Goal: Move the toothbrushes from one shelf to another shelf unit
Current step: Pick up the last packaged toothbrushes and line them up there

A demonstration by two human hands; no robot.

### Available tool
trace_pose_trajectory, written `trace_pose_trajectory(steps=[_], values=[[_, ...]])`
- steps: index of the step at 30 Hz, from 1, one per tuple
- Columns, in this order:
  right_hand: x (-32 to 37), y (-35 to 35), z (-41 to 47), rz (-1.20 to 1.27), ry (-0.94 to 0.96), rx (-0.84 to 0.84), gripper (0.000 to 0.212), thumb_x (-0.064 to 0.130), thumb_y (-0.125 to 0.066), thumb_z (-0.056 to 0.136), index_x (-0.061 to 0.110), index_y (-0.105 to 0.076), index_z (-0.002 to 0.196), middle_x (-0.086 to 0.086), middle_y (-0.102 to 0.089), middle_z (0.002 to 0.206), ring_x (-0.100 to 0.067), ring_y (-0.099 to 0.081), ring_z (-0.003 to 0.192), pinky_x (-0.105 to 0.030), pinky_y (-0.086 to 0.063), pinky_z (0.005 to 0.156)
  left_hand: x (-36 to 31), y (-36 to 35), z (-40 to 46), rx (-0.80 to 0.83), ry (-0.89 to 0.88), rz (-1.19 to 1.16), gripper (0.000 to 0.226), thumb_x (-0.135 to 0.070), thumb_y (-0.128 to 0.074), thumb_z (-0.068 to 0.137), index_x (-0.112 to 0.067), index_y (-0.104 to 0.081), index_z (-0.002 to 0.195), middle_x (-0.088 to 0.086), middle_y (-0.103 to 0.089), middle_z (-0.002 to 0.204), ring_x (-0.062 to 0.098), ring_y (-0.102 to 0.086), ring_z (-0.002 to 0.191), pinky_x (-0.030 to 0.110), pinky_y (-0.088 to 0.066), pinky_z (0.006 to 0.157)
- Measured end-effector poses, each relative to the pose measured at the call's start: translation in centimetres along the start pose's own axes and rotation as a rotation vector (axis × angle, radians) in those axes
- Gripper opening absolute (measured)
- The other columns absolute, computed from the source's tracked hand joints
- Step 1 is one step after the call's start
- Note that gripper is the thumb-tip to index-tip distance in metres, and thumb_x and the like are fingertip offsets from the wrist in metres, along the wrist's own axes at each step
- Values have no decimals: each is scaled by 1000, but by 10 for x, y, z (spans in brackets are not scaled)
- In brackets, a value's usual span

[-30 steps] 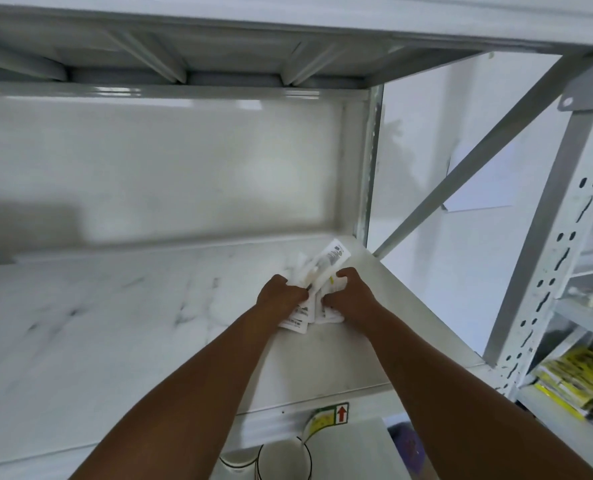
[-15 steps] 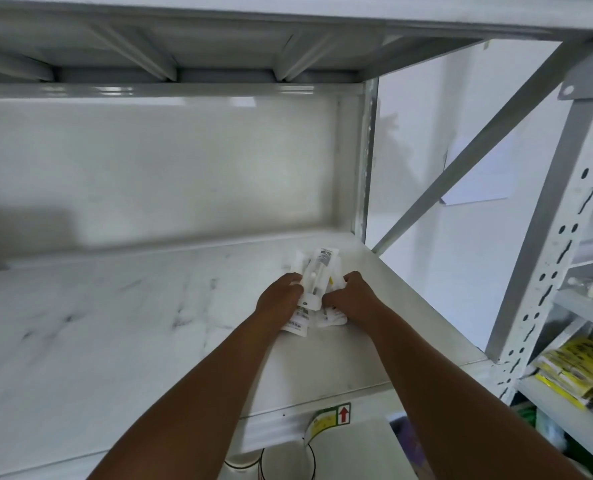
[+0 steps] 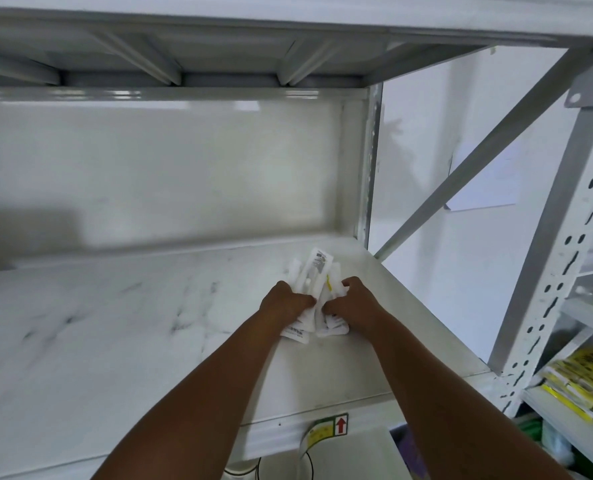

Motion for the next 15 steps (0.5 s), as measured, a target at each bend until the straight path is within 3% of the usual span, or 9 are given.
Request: trace_pose_trajectory(steps=[2, 5, 9, 15], values=[[-3, 1, 3, 2, -6, 4, 71, 15, -73, 75, 8, -38, 136, -9, -57, 110, -23, -58, 97, -28, -41, 78, 0, 2, -2, -2, 16, -46, 38, -30, -70, 75, -6, -58, 102, 7, -62, 90, 29, -66, 92, 31, -46, 76], [-4, 3, 4, -28, -9, 4, 70, 15, -72, 77, 7, -38, 137, -6, -51, 107, -21, -53, 94, -26, -39, 78, 1, 6, -4, -24, 14, -65, 52, -38, -64, 59, -7, -62, 100, 5, -62, 83, 29, -67, 84, 32, -48, 73], [-4, 4, 4, -67, -6, -13, 60, 13, -70, 77, 4, -45, 130, -6, -52, 106, -23, -53, 93, -27, -40, 75, 3, 8, -3, -24, 16, -142, 38, -32, -63, 62, -9, -59, 92, 9, -62, 84, 27, -64, 77, 33, -49, 72], [-3, 4, 8, -98, 23, -39, 41, 13, -70, 75, 2, -54, 112, -7, -56, 98, -24, -55, 88, -27, -41, 73, 1, 9, -7, -53, 43, -102, 49, -28, -64, 61, -10, -49, 104, 5, -57, 90, 29, -61, 88, 35, -49, 75]])
Point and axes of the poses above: each hand's wrist, its own z-axis towards the middle knuckle, its own y-axis out of the back of the hand, x = y × z, the point moved 8 cm from there along z, towards the middle knuckle
